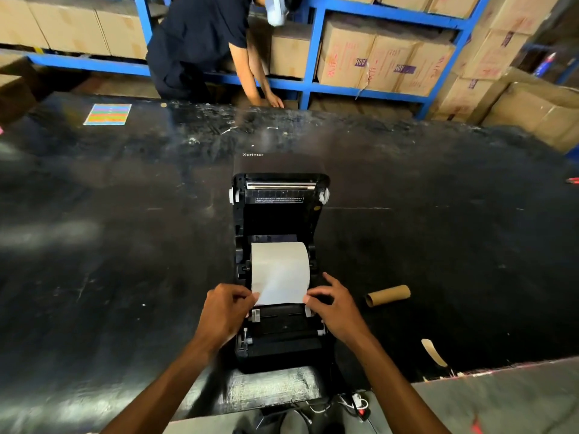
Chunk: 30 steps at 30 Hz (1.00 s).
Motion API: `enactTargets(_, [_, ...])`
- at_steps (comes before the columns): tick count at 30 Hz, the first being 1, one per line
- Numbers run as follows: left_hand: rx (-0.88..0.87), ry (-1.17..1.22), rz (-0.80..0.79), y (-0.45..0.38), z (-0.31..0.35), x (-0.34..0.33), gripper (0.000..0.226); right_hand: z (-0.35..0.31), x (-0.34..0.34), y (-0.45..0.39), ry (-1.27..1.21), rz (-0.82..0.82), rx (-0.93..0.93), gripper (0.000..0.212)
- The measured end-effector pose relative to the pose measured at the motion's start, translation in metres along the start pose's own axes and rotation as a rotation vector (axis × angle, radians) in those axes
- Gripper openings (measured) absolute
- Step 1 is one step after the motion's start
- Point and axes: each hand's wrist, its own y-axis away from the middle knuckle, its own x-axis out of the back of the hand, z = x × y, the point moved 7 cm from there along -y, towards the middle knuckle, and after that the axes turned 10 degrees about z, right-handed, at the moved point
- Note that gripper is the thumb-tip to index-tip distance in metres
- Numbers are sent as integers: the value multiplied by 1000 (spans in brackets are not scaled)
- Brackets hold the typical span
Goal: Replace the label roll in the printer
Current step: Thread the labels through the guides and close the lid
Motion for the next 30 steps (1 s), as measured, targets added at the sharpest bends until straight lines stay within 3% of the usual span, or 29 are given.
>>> enactTargets(5, [-19, -76, -48, -3, 4, -1, 31, 4, -5, -5, 67, 72, -40, 6])
enactTargets(9, [-4, -29, -119, -2, 3, -1, 39, 8, -11, -3, 7, 35, -77, 4])
enactTargets(13, [-19, 4, -159, 2, 4, -2, 32, 11, -10, -3, -103, -21, -141, 11])
enactTargets(20, [-20, -44, -171, -1, 7, -3, 31, 7, -8, -6, 43, 1, -68, 8])
enactTargets(30, [-10, -140, -252, -5, 4, -5, 37, 5, -3, -7, -54, 1, -67, 14])
